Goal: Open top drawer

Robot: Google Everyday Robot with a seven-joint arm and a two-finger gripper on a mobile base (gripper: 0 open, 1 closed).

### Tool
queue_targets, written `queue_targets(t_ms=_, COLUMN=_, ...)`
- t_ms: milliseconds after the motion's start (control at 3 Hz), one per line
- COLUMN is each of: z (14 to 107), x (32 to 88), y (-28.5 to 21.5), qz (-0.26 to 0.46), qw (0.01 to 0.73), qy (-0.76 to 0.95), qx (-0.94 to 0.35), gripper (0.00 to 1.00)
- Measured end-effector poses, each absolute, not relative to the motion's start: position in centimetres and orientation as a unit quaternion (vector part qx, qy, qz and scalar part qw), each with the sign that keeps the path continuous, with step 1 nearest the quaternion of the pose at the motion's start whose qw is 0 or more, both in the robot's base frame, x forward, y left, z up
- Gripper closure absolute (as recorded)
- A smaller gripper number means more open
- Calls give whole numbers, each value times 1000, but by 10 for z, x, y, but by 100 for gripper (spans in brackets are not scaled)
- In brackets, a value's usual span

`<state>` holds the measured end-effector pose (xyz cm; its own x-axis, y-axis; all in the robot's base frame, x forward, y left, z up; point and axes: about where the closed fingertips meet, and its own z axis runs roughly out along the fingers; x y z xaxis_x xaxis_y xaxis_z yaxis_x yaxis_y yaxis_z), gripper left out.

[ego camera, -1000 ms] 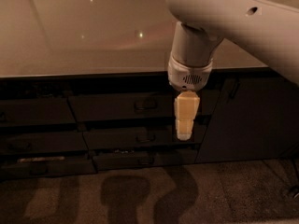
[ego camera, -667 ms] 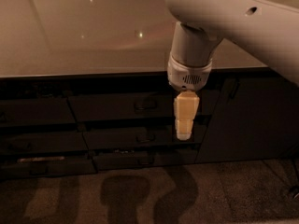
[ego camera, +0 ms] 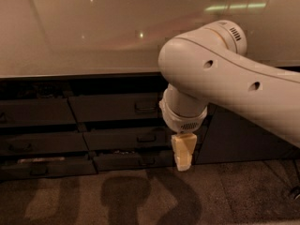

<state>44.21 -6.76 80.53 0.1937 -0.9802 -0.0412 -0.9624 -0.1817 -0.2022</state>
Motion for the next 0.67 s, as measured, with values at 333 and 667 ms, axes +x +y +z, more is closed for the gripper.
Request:
queue_targets(t_ms=333, z=805, x=442, y=-68, qz=-49, qw=92, qy=633, qx=-767, gripper=0)
queue_targets(t_ms=667, z=807, x=448, y=-71, qz=-77, qw=96, qy=633, qx=-764, gripper=0)
